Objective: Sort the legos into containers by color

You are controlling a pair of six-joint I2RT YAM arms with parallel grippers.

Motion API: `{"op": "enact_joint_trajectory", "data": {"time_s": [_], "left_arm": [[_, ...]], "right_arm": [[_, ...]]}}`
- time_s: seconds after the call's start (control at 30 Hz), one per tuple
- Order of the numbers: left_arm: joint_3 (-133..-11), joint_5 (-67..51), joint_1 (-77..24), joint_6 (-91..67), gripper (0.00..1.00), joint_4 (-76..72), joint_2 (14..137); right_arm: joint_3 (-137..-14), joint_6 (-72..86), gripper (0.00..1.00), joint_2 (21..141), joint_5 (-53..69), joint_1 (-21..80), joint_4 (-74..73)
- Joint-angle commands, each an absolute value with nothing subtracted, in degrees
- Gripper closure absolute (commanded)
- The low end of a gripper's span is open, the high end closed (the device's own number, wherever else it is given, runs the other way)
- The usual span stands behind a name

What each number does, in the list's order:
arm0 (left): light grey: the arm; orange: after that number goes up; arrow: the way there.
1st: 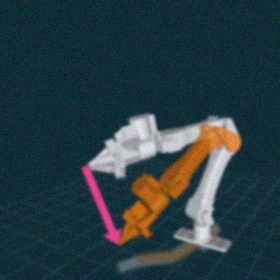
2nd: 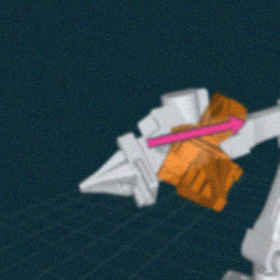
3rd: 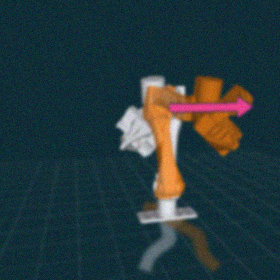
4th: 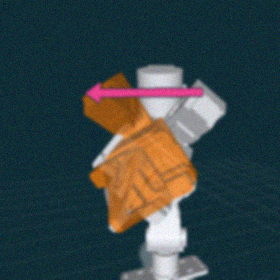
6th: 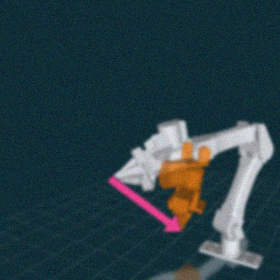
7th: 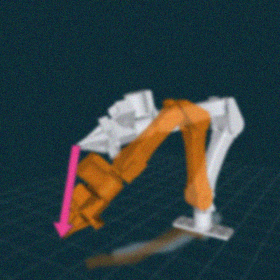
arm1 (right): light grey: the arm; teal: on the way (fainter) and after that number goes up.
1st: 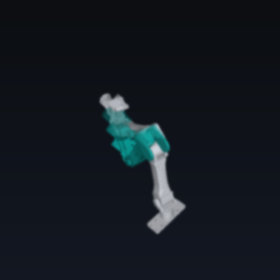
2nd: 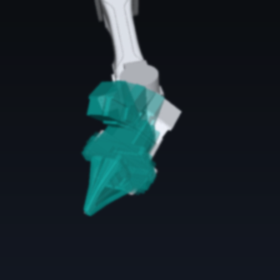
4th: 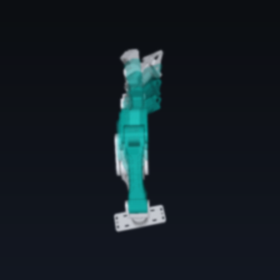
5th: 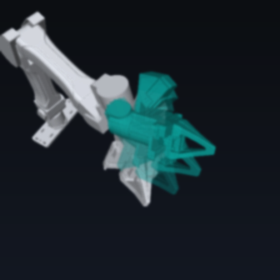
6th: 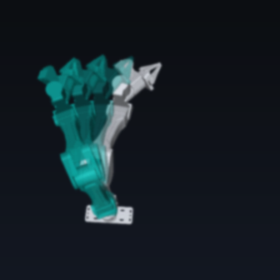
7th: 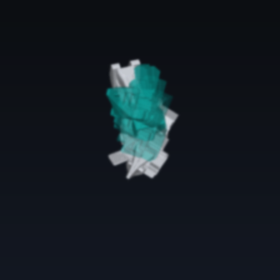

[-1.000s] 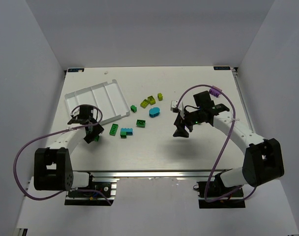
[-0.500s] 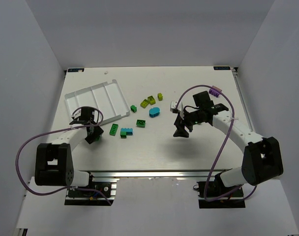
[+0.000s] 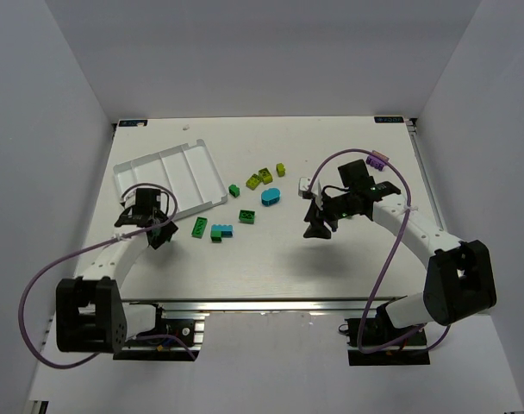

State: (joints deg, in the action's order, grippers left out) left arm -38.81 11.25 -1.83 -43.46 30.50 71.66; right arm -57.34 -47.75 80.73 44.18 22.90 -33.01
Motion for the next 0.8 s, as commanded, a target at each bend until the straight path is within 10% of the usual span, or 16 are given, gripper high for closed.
{"op": "enact_joint_trajectory", "data": {"time_s": [0.0,0.23,0.77], "left_arm": [[-41.04,11.25,-1.76,-42.63,0.92,33.66,65.49],[-46.14,14.58,-1.67,-40.79,0.95,37.97,63.72],[-60.46,12.04,10.63,-31.91,0.97,34.98,79.7]], "right_arm": [[-59.77,-49.22,0.44,79.19,47.9,22.85,-34.01],[-60.12,-50.01,0.81,78.66,51.24,22.85,-35.59],[-56.87,-44.38,0.88,75.94,49.04,22.85,-31.29]]}}
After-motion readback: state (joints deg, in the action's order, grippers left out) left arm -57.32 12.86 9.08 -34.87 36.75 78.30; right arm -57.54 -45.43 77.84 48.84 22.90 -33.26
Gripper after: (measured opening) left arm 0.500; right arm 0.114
